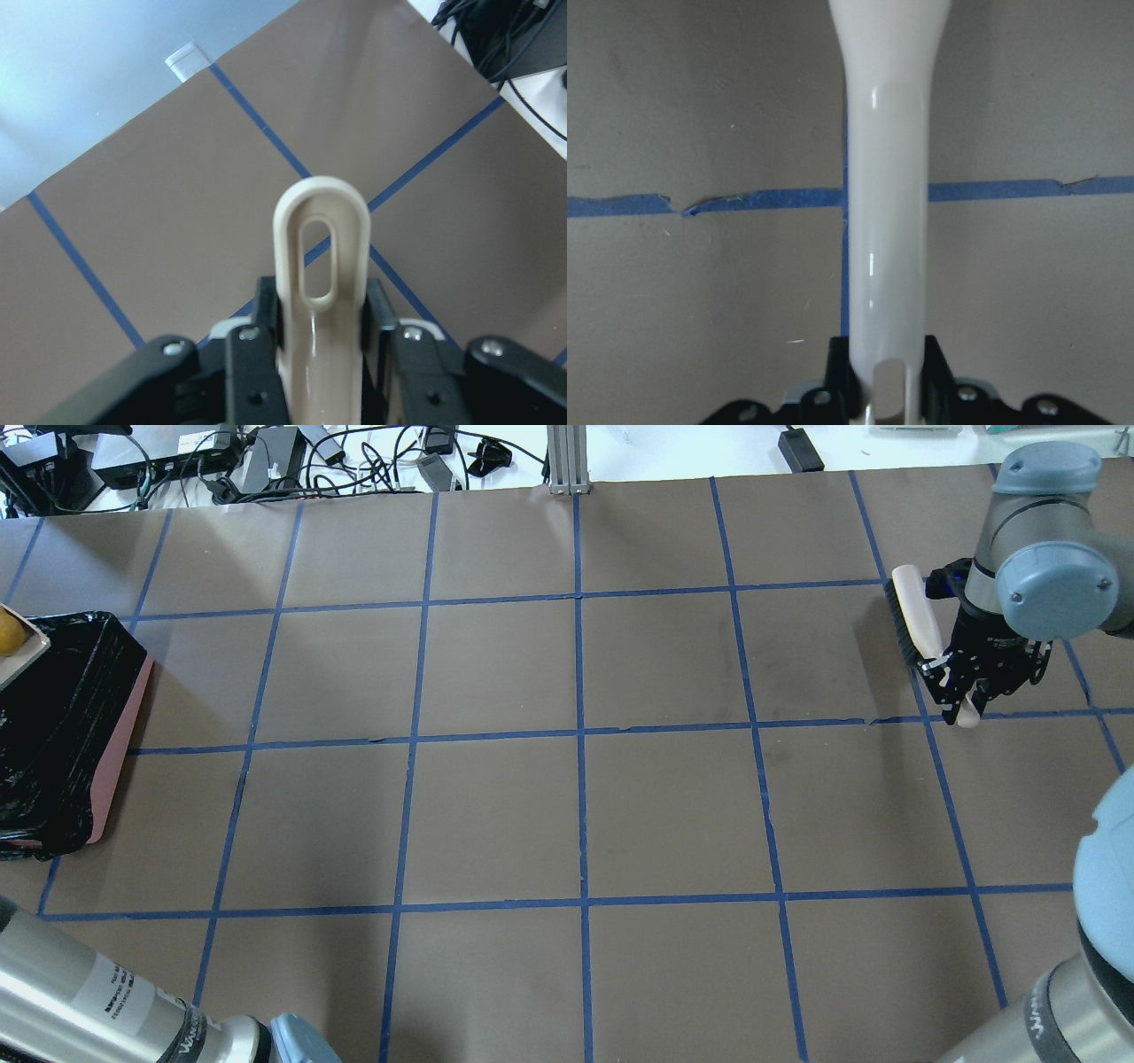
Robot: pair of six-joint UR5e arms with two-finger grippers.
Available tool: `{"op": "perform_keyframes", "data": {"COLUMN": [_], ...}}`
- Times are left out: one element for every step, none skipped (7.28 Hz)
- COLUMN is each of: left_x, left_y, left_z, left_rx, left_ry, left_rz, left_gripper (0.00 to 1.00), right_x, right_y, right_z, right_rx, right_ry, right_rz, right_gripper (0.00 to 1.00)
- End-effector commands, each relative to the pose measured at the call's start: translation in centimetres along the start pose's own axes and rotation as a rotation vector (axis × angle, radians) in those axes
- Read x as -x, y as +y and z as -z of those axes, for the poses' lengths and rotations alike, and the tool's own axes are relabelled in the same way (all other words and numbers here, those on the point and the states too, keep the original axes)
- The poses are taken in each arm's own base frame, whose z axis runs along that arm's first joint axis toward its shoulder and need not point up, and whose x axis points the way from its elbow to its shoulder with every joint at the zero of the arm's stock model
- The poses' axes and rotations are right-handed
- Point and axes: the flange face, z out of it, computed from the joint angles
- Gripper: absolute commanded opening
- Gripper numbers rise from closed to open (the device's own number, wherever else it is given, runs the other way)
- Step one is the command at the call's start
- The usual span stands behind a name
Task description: Sweep and dump trash into bin
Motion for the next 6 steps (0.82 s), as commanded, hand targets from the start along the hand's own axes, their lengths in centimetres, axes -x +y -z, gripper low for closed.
{"op": "perform_keyframes", "data": {"left_x": [-0.1, -0.5, -0.1, 0.3, 0.0, -0.3], "left_y": [0.2, 0.9, 1.9, 1.8, 1.8, 1.7], "left_z": [-0.3, -0.4, -1.7, -1.0, 0.3, 1.3], "left_rx": [-0.078, -0.139, -0.124, -0.137, -0.160, -0.180], "left_ry": [0.075, 0.119, 0.155, 0.156, 0.181, 0.199], "left_rz": [-0.099, -0.164, -0.177, -0.181, -0.210, -0.241], "left_gripper": [0.00, 0.00, 0.00, 0.00, 0.00, 0.00], "right_x": [0.7, 0.8, 0.8, 0.9, 0.9, 0.9], "right_y": [-0.2, -0.2, -0.2, -0.3, -0.4, -0.5], "right_z": [-0.2, -0.2, -0.2, -0.3, -0.7, -0.8], "right_rx": [0.003, 0.003, 0.004, 0.005, 0.013, 0.011], "right_ry": [0.002, 0.002, 0.002, 0.000, -0.001, 0.000], "right_rz": [0.009, 0.011, 0.011, 0.011, 0.018, 0.017], "right_gripper": [0.00, 0.00, 0.00, 0.00, 0.01, 0.21]}}
